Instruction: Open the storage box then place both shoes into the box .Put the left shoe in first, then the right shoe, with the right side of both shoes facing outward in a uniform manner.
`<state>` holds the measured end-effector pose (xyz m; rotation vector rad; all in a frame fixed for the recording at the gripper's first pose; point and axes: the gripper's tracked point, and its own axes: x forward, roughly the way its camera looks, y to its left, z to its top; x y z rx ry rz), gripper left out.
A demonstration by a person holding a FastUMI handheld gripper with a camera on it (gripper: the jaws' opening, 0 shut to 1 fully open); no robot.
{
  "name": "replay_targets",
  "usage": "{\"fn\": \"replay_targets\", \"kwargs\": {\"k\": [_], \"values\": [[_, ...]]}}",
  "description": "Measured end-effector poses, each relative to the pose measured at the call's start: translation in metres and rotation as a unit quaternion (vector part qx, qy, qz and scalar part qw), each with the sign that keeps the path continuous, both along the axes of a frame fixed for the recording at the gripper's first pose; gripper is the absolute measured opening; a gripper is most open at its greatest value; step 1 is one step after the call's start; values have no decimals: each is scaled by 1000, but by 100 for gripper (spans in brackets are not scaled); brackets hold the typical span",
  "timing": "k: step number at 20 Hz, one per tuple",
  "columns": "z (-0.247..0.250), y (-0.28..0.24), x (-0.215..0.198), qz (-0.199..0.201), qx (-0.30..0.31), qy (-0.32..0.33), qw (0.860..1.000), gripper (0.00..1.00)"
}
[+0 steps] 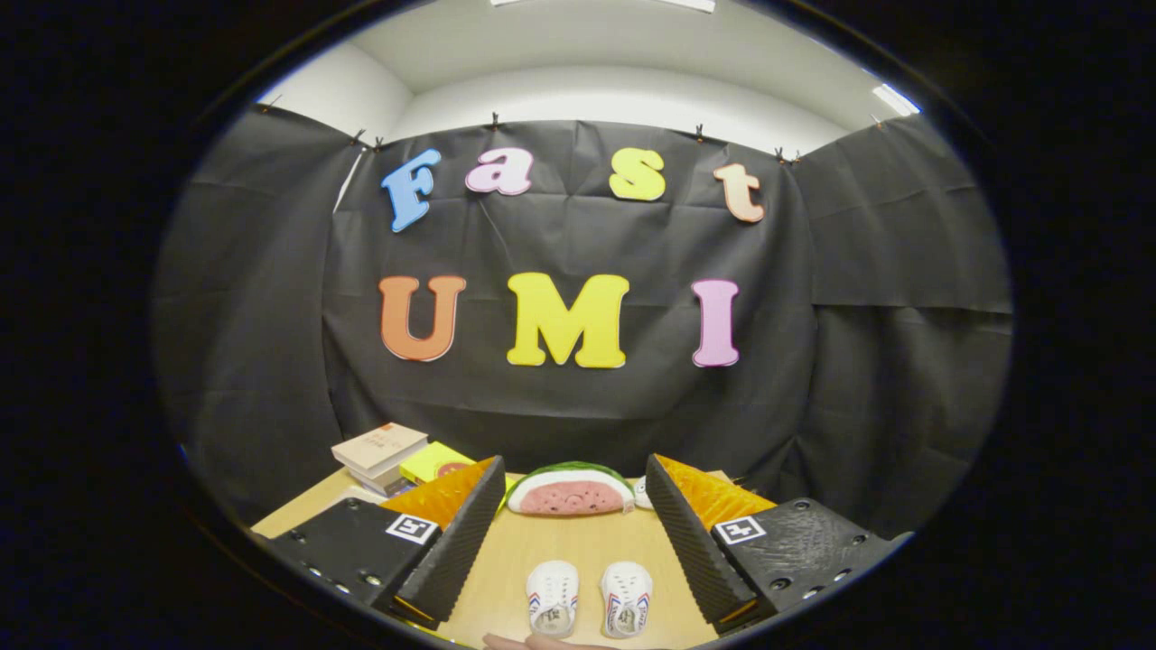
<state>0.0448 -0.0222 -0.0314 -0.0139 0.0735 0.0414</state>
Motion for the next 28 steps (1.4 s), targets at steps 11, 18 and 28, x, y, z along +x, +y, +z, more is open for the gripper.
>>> {"fn": "replay_targets", "kwargs": {"k": [11, 18, 28], "values": [[-104, 55, 64, 127, 49, 149, 979, 96], [-193, 132, 103, 252, 151, 298, 908, 96], [-271, 203, 95, 460, 310, 507, 660, 93]]}}
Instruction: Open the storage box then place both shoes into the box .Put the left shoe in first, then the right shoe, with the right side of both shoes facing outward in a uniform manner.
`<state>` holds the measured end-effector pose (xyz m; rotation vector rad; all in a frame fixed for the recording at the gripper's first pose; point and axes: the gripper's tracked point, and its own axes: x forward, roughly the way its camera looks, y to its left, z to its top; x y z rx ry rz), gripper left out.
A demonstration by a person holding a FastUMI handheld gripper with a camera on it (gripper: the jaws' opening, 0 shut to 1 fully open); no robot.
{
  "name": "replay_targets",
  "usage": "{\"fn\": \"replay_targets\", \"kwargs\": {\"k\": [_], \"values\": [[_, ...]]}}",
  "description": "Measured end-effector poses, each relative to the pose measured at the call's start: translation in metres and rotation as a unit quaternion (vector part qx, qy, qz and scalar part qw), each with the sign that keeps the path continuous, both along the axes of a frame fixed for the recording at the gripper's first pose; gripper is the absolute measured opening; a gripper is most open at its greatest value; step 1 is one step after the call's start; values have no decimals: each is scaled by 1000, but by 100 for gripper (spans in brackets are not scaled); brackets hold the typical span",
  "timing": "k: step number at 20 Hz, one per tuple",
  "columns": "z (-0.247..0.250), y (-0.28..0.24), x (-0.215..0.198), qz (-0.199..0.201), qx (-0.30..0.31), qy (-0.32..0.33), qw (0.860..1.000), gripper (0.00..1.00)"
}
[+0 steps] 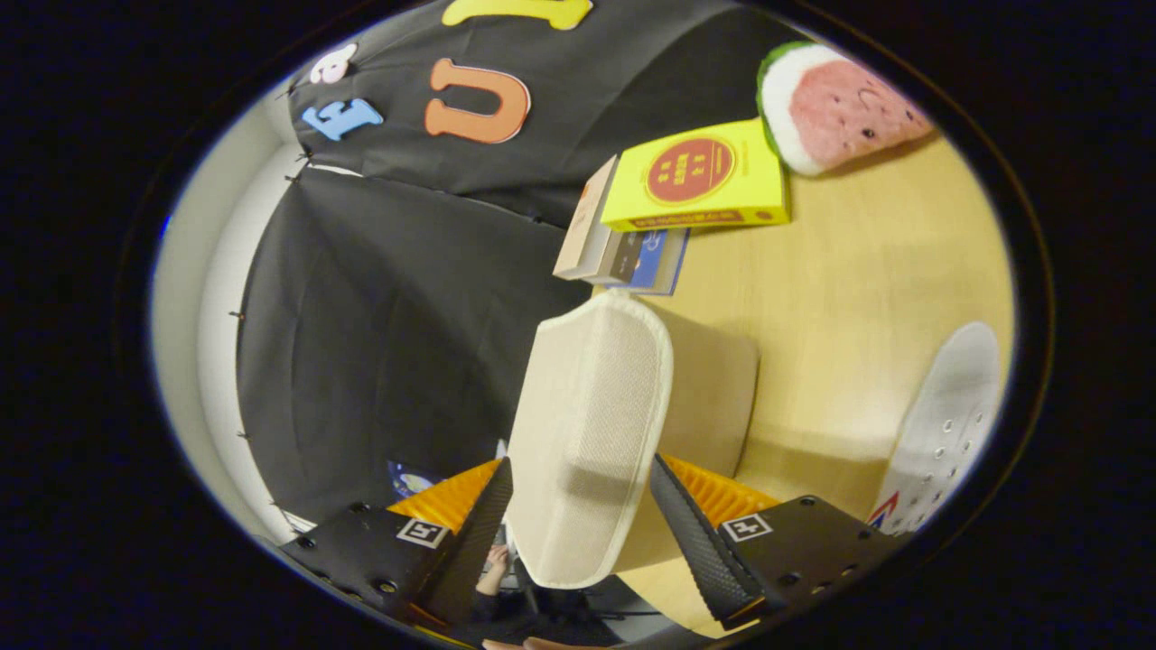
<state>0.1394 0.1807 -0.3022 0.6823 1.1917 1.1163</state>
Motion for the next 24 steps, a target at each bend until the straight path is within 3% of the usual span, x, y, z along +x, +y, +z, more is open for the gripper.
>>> {"fn": "replay_targets", "kwargs": {"k": [5, 13, 16, 17, 24], "values": [[-6, 9, 6, 5, 66, 68, 995, 93], [-3, -7, 10, -15, 35, 83, 996, 19], [9, -16, 2, -9, 28, 85, 996, 15], [14, -12, 6, -16, 21, 85, 996, 3], [68, -5, -7, -27, -29, 46, 998, 2]]}}
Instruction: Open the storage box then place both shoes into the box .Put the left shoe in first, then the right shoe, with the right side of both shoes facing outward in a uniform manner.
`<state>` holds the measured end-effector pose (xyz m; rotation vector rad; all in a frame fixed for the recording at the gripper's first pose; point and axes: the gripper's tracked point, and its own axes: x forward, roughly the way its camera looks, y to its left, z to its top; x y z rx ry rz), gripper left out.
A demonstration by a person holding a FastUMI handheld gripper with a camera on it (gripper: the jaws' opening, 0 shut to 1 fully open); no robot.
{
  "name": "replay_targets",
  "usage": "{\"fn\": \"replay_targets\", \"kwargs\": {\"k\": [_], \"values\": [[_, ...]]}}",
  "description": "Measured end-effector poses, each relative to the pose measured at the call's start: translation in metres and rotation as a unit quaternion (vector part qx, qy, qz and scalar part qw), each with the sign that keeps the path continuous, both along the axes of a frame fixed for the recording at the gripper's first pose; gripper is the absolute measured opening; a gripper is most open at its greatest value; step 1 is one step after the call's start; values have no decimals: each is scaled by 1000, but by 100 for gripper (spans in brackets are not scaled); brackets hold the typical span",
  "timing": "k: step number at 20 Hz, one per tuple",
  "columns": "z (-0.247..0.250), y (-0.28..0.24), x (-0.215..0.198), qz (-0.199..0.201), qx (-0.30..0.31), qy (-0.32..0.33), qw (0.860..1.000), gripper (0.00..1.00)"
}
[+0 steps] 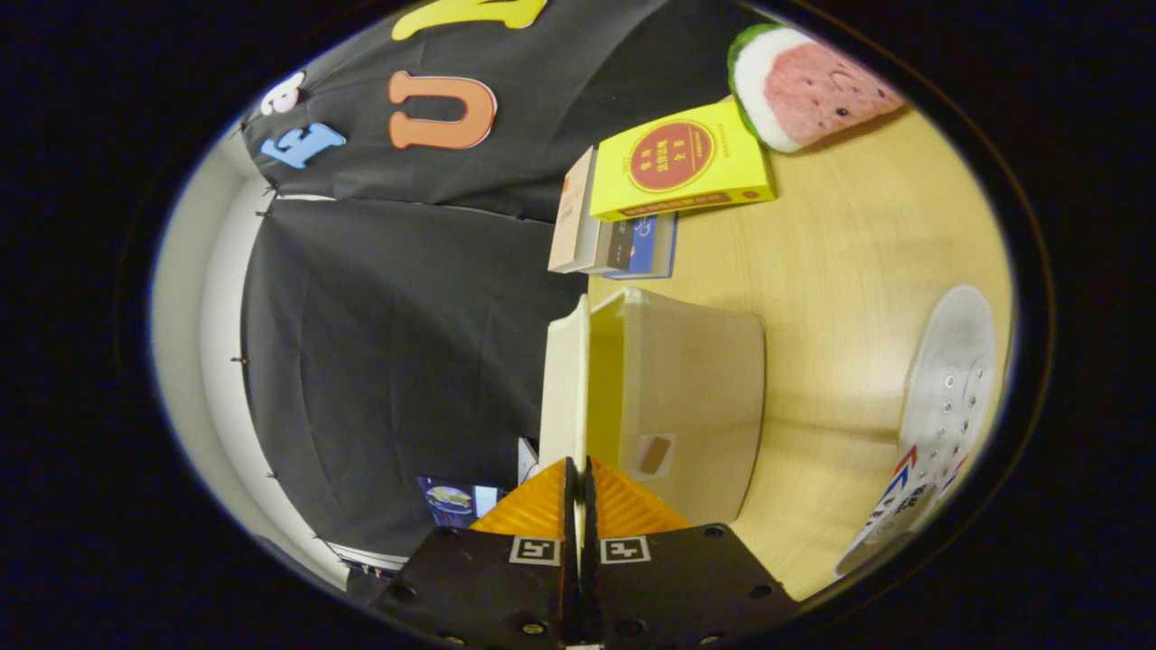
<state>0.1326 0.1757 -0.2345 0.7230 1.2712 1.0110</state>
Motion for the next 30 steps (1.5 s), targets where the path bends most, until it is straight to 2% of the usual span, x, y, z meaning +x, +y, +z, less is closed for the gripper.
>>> {"fn": "replay_targets", "kwargs": {"k": [5, 11, 18, 22, 24, 26, 27, 30], "values": [[65, 35, -11, 10, -6, -33, 999, 2], [126, 120, -37, 39, 7, -56, 998, 2], [136, 229, -62, 54, 16, -46, 997, 2], [134, 274, -76, 75, 15, -50, 996, 7], [131, 286, -84, 80, 9, -47, 996, 32], [131, 294, -91, 68, 5, -12, 998, 61], [127, 292, -89, 57, 0, -2, 998, 71], [119, 280, -81, 36, -11, 5, 999, 76]]}}
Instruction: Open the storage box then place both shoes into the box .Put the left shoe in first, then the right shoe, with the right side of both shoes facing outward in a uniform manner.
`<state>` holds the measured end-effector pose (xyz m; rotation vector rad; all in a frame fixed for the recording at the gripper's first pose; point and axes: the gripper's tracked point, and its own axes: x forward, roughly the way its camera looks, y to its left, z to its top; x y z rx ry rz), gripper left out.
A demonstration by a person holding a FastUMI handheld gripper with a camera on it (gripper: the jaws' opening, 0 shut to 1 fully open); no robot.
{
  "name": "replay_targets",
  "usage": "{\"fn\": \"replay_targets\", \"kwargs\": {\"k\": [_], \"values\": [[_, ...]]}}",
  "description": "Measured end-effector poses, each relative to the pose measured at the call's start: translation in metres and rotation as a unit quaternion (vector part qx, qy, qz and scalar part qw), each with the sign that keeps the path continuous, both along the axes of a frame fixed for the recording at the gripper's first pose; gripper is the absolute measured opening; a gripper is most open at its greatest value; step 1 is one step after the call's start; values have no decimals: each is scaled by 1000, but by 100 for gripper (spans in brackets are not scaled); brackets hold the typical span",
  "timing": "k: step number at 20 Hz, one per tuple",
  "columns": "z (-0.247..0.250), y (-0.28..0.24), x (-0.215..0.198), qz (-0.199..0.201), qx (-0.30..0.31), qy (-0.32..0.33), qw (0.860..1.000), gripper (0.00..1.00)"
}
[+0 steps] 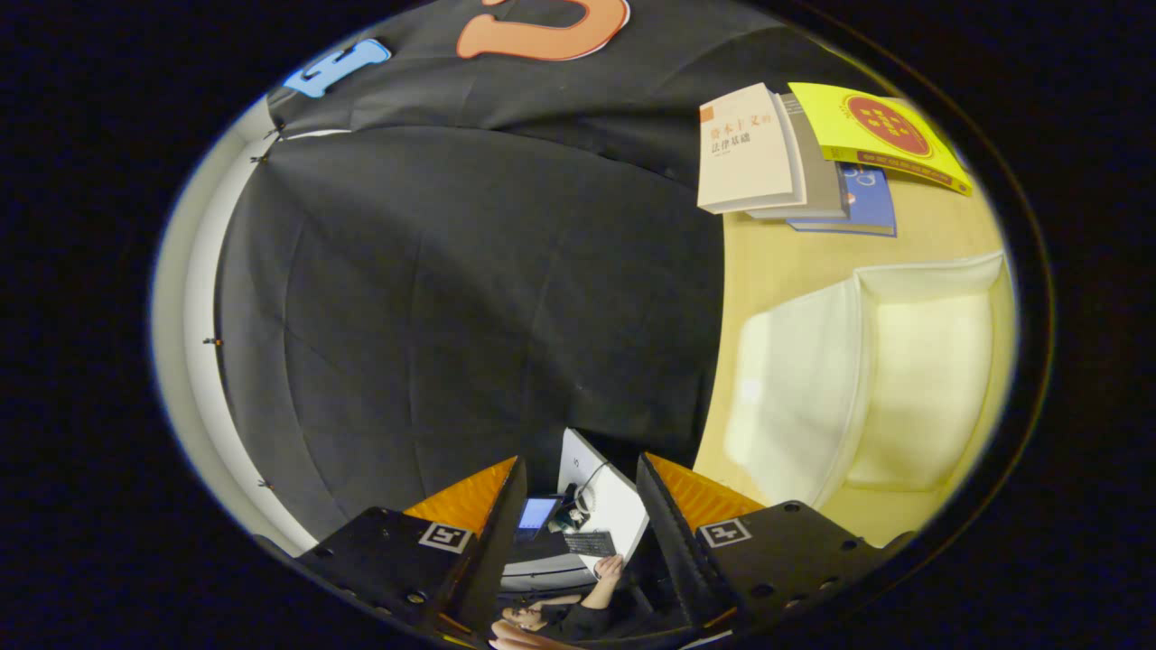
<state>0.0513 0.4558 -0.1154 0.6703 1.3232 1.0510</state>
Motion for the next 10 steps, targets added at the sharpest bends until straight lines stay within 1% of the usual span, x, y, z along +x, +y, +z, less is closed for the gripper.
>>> {"fn": "replay_targets", "kwargs": {"k": [1, 3, 5, 8, 10], "values": [[-4, -8, 4, -6, -10, -6, 1000, 80], [-12, -31, 10, -10, -36, -24, 999, 84], [-22, -59, 18, -14, -63, -56, 996, 87], [-36, -110, 28, -18, -104, -96, 990, 87], [-56, -151, 45, -37, -145, -116, 982, 87]]}}
